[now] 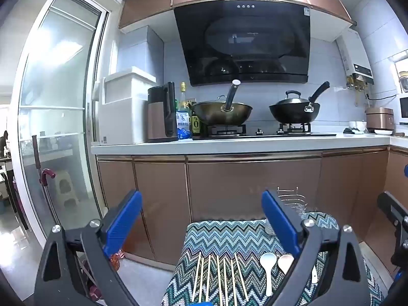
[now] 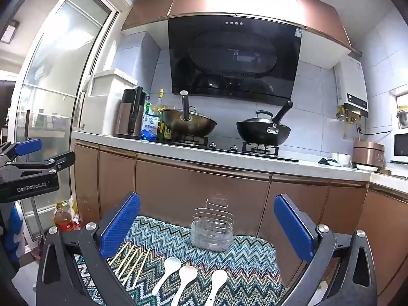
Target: Organize utensils
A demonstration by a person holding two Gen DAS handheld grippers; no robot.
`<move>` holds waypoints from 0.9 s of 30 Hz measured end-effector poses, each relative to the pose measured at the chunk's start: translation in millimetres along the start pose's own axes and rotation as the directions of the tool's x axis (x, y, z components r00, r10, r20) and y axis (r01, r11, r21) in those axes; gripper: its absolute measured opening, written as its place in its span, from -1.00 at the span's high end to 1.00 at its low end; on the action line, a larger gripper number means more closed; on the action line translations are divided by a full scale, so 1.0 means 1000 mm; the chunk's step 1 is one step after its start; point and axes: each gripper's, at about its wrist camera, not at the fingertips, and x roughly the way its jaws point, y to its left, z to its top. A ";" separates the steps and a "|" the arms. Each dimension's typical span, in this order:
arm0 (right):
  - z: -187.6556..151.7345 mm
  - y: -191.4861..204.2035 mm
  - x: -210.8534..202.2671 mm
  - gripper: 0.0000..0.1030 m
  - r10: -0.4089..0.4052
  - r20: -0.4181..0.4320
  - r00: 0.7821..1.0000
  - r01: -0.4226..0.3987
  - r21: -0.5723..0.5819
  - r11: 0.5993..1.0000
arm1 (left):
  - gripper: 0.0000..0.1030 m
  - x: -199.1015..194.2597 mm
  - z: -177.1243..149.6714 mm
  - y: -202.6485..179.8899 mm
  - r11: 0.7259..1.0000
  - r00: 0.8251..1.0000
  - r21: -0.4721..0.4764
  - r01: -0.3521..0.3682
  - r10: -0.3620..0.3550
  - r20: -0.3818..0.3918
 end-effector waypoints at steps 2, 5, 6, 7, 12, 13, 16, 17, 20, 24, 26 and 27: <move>-0.001 -0.001 0.000 -0.99 -0.005 0.001 1.000 0.005 0.002 1.000 | -0.85 0.000 0.000 0.001 1.000 1.000 -0.005 -0.006 0.006 -0.002; -0.001 -0.004 0.001 -0.99 -0.013 0.001 1.000 0.013 0.005 1.000 | -0.85 0.005 -0.001 0.004 1.000 1.000 -0.010 -0.007 0.007 -0.007; 0.001 -0.006 0.003 -0.99 -0.009 -0.010 1.000 0.009 0.000 1.000 | -0.85 0.007 -0.002 0.005 1.000 1.000 -0.012 -0.008 0.008 -0.008; 0.002 -0.004 -0.002 -0.99 -0.013 0.007 1.000 0.014 -0.015 1.000 | -0.85 0.005 -0.002 0.006 1.000 1.000 -0.012 -0.013 0.013 -0.003; 0.005 -0.007 -0.007 -0.99 -0.024 -0.001 1.000 0.024 0.015 1.000 | -0.85 0.005 -0.004 0.007 1.000 1.000 -0.010 -0.021 0.021 0.008; 0.002 -0.008 -0.003 -0.99 -0.030 -0.004 1.000 0.030 0.023 0.999 | -0.85 0.007 -0.002 0.006 1.000 1.000 -0.012 -0.028 0.028 0.009; 0.002 -0.012 -0.001 -0.99 -0.041 -0.004 0.999 0.042 0.033 0.999 | -0.85 0.008 -0.003 0.008 0.999 0.999 -0.013 -0.042 0.042 0.019; 0.001 -0.013 0.001 -0.99 -0.042 -0.007 0.999 0.042 0.035 0.999 | -0.85 0.009 -0.003 0.008 0.999 0.999 -0.015 -0.044 0.045 0.021; 0.000 -0.015 0.006 -0.99 -0.044 -0.014 0.999 0.045 0.034 0.998 | -0.85 0.011 -0.003 0.009 0.999 0.999 -0.016 -0.042 0.043 0.014; -0.001 -0.014 0.006 -0.99 -0.051 -0.011 0.999 0.051 0.036 0.998 | -0.85 0.014 -0.003 0.007 0.999 0.999 -0.008 -0.045 0.045 0.004; 0.000 -0.014 0.006 -0.99 -0.055 -0.007 0.998 0.055 0.038 0.998 | -0.85 0.016 -0.002 0.008 0.998 0.999 -0.016 -0.054 0.054 -0.001; 0.001 -0.015 0.007 -0.99 -0.059 -0.008 0.998 0.059 0.040 0.997 | -0.85 0.016 -0.002 0.008 0.998 0.998 -0.020 -0.062 0.062 -0.001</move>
